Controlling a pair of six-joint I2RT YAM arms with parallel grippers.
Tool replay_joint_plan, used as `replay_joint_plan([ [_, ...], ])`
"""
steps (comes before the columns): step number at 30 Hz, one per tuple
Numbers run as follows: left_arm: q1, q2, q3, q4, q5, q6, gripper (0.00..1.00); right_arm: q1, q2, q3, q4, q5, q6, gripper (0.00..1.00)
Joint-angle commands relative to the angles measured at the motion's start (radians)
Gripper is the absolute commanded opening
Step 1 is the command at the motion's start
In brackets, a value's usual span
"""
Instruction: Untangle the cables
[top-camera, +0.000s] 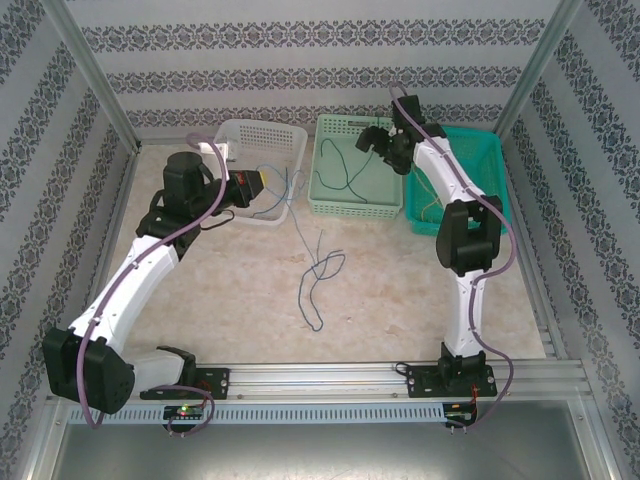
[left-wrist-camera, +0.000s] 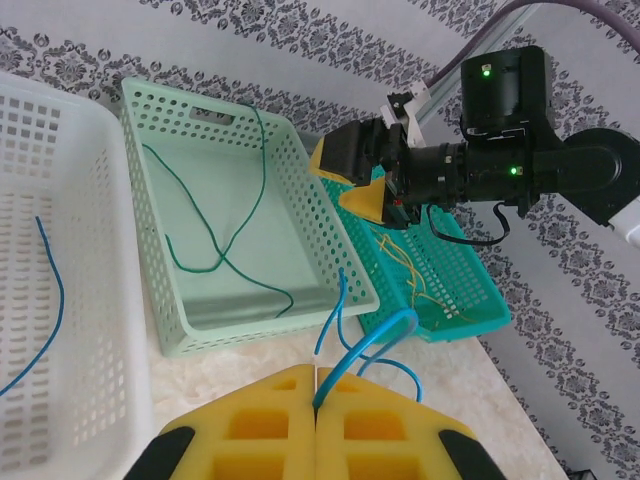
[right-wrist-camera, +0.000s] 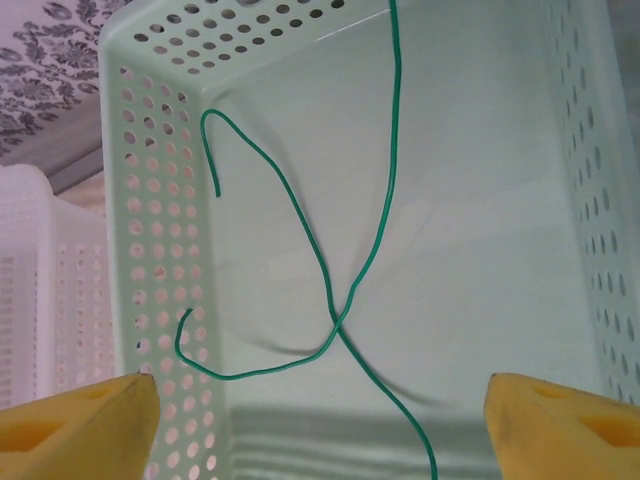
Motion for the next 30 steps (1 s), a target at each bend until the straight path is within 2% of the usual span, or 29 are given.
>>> replay_joint_plan([
  [1,-0.001,-0.007,0.014,-0.028,-0.012,0.008,0.0,-0.001,0.046,0.032,-0.008,0.019,-0.023,0.71],
  [5,-0.002,-0.033,0.046,-0.053,-0.036,0.023,0.0,0.022,0.074,0.026,0.031,0.015,-0.035,0.61],
  [8,-0.002,-0.037,0.097,-0.085,-0.032,0.03,0.0,0.045,0.031,-0.044,0.117,-0.009,-0.036,0.6],
  [15,0.0,-0.028,0.121,-0.025,-0.007,-0.069,0.0,0.086,-0.267,-0.405,0.407,-0.059,-0.065,0.65],
  [20,0.0,-0.021,0.166,0.042,0.021,-0.155,0.0,0.128,-0.453,-0.645,0.462,-0.135,-0.068,0.66],
  [26,0.003,-0.025,0.33,-0.063,0.01,-0.166,0.02,0.203,-0.64,-0.906,0.561,-0.106,-0.041,0.66],
  [30,0.007,-0.011,0.47,-0.194,-0.102,-0.069,0.03,0.236,-0.72,-0.999,0.589,-0.082,-0.014,0.67],
])
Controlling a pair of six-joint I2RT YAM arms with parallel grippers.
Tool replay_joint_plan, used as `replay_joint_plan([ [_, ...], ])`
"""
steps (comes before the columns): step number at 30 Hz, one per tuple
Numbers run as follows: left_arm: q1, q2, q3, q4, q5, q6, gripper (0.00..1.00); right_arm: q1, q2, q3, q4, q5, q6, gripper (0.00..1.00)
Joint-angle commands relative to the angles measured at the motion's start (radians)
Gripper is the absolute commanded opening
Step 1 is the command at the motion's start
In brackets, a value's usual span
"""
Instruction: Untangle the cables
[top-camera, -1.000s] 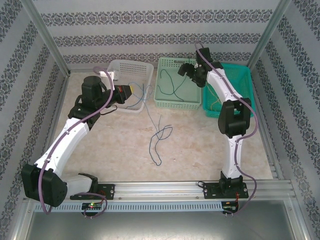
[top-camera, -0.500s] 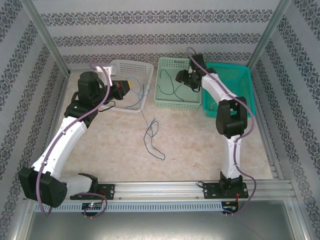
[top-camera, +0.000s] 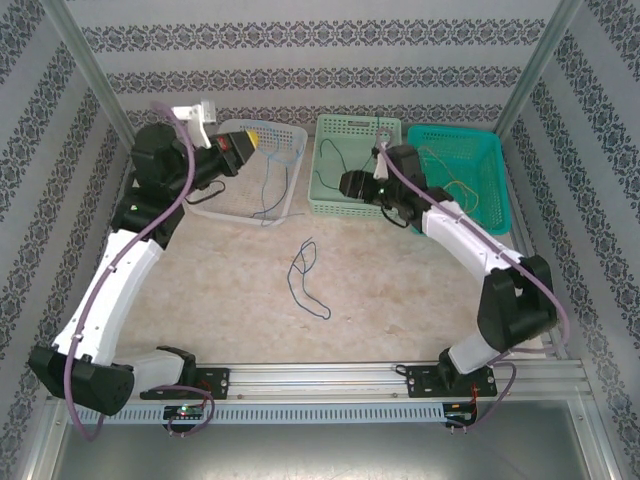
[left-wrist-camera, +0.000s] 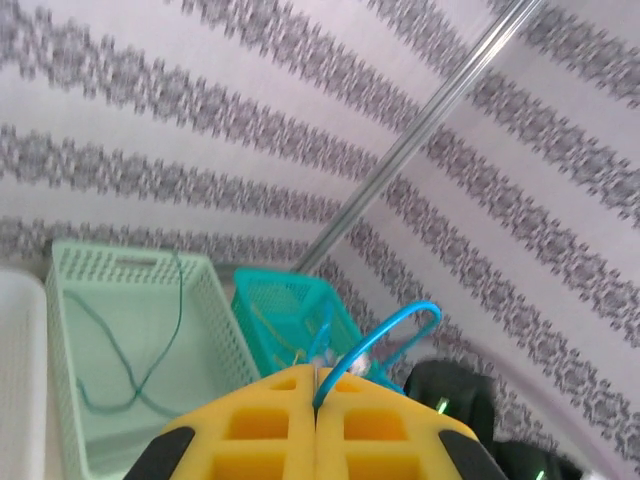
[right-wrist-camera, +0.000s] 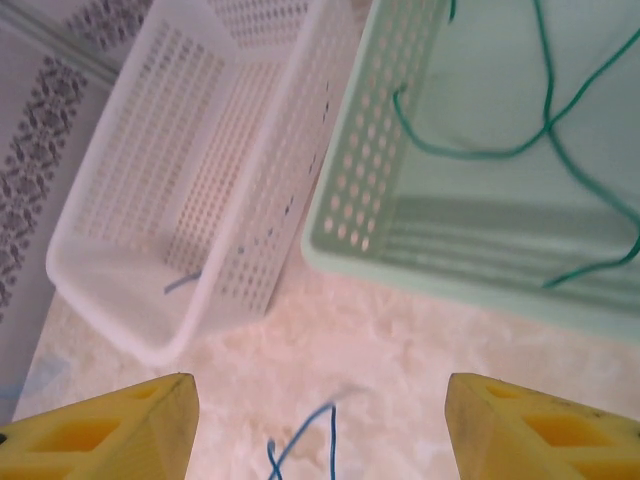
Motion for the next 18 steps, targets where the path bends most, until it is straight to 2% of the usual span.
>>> replay_joint_plan([
  [1,0.013,0.01,0.095,-0.109,-0.104,0.082,0.03,0.02,-0.068,-0.072,0.072,0.029,0.033,0.67],
  [4,0.053,0.066,0.133,-0.124,-0.122,0.117,0.02,0.038,-0.121,-0.122,0.072,0.056,0.036,0.67],
  [18,0.176,0.508,0.263,-0.074,-0.032,0.24,0.01,0.079,-0.332,-0.31,0.029,0.122,0.068,0.67],
])
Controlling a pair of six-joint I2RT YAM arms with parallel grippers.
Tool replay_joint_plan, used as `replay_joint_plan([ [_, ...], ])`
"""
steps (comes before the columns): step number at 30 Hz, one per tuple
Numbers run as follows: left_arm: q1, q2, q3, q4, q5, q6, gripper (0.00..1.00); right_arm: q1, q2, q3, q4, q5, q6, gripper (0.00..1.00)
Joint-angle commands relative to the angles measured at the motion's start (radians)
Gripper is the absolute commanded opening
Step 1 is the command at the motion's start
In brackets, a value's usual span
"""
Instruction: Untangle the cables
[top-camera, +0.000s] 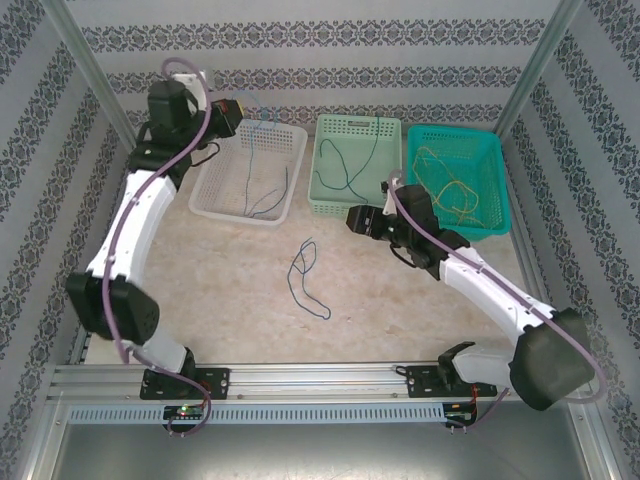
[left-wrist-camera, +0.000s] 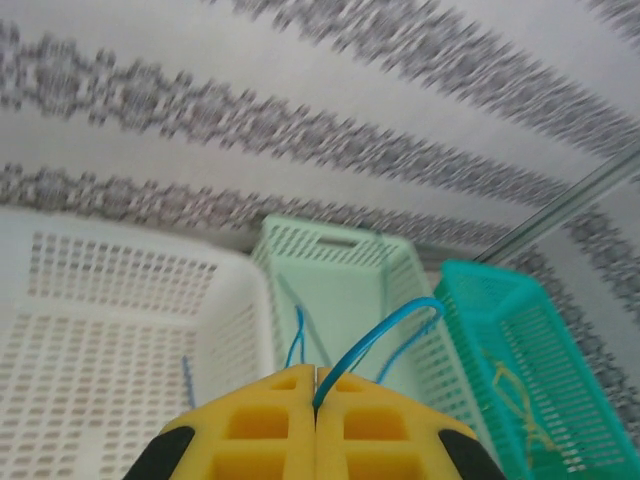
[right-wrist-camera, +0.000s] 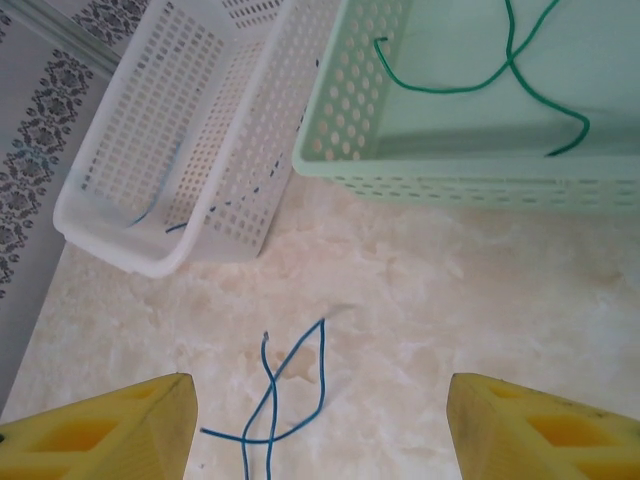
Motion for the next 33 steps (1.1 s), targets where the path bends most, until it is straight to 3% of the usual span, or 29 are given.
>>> replay_joint_plan([
  [1,0.027,0.053,0.07,-0.002,0.045,0.053,0.01,0.025,-0.035,-0.038,-0.011,0.03,0.022,0.67],
  [8,0.03,0.098,0.013,0.036,0.091,0.052,0.0,0.07,-0.029,-0.077,-0.014,0.086,0.038,0.67],
  [18,0.033,0.153,-0.029,-0.023,0.031,0.049,0.01,0.094,0.105,0.026,0.009,0.071,0.047,0.67],
  [25,0.033,0.103,-0.137,0.144,0.153,-0.016,0.0,0.092,0.175,0.091,0.096,0.065,0.102,0.67],
  [33,0.033,-0.039,-0.285,0.291,0.243,0.015,0.0,0.017,0.381,0.268,0.287,-0.129,0.343,0.56],
])
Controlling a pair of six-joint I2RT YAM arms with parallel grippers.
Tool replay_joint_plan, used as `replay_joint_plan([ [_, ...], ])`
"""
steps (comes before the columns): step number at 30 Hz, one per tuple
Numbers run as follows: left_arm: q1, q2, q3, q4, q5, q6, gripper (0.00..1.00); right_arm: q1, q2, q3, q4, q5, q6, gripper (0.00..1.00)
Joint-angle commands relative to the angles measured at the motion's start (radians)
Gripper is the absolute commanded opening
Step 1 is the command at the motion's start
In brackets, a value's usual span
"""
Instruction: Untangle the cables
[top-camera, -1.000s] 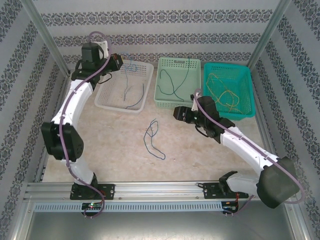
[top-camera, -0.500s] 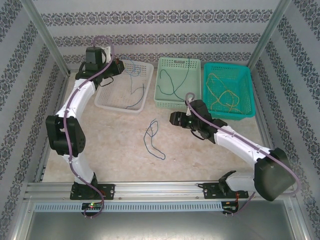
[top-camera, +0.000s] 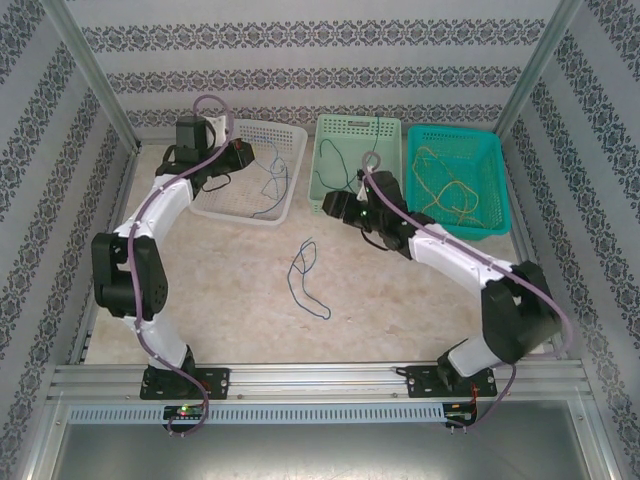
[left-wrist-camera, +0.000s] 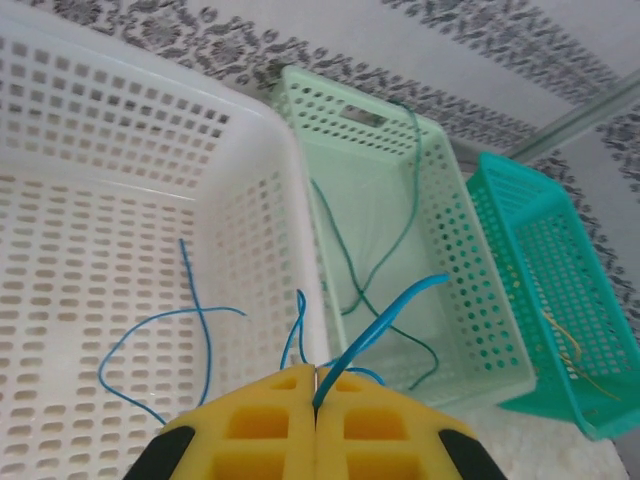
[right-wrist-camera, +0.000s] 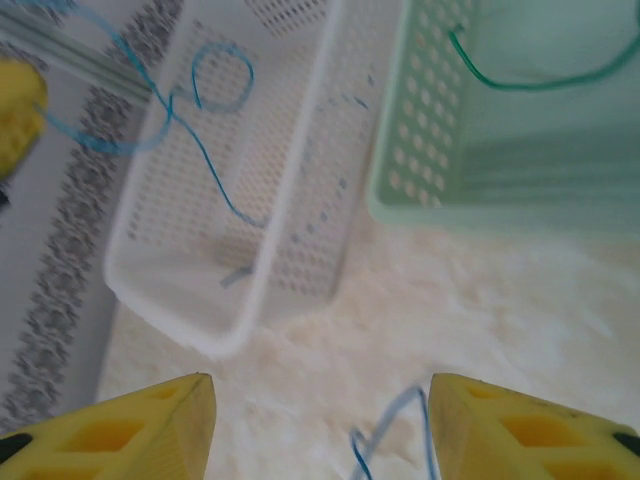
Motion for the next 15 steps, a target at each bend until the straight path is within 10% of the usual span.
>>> replay_joint_plan([
  [1,0.009,-0.097,-0.044,0.143,0.082,0.023,0.0,-0.033,0.082,0.087,0.13,-0.117,0.16,0.55],
  [15,0.009,-0.233,-0.23,0.274,0.157,0.05,0.0,-0.035,0.283,0.257,0.288,-0.223,0.249,0.53],
])
